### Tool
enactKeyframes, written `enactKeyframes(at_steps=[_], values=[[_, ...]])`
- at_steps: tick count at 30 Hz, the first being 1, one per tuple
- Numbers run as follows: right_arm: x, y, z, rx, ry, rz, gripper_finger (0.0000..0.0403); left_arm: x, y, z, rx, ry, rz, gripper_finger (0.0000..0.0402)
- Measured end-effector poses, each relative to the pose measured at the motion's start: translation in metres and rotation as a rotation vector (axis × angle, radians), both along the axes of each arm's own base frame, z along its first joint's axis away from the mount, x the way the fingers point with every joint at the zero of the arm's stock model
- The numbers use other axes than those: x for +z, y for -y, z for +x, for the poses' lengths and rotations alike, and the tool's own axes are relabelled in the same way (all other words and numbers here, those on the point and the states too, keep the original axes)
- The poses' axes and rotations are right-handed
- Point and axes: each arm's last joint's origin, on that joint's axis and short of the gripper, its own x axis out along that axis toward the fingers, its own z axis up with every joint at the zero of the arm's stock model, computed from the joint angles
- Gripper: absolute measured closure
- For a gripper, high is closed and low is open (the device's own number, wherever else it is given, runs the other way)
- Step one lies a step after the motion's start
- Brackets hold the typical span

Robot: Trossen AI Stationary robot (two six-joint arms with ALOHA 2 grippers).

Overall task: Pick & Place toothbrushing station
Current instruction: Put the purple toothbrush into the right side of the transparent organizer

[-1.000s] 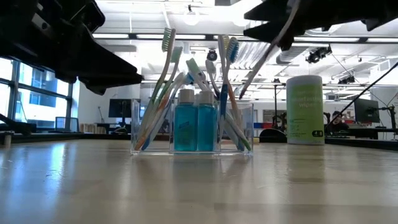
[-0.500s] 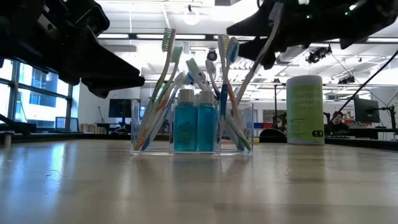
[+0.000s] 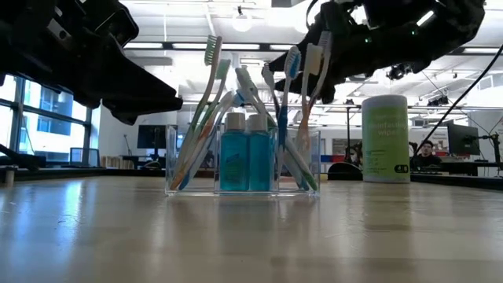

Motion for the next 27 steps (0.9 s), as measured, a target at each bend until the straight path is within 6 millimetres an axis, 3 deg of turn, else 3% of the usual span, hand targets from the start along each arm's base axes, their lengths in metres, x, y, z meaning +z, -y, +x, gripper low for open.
enactKeyframes(at_steps=[6,19,23,27], values=[[-0.0083,0.0050,0.0022,-0.031,-0.036,-0.005,0.0179,0.0000,0.0004,-0.0002,-0.002,0.000,0.000,0.0273],[-0.0080,0.0064,0.0023,-0.020,-0.039,-0.057,0.0367,-0.0001,0.0003,-0.0001,-0.001,-0.001,0.001,0.0273],[-0.0074,0.0066,0.0024,-0.027,-0.034,-0.066,0.0375,-0.0003,0.0002,-0.0002,-0.001,-0.002,0.002,0.0273],[-0.0071,0.0070,0.0024,-0.027,-0.036,-0.093,0.0348,-0.0004,0.0002,-0.0002,-0.001,-0.004,0.003,0.0273]])
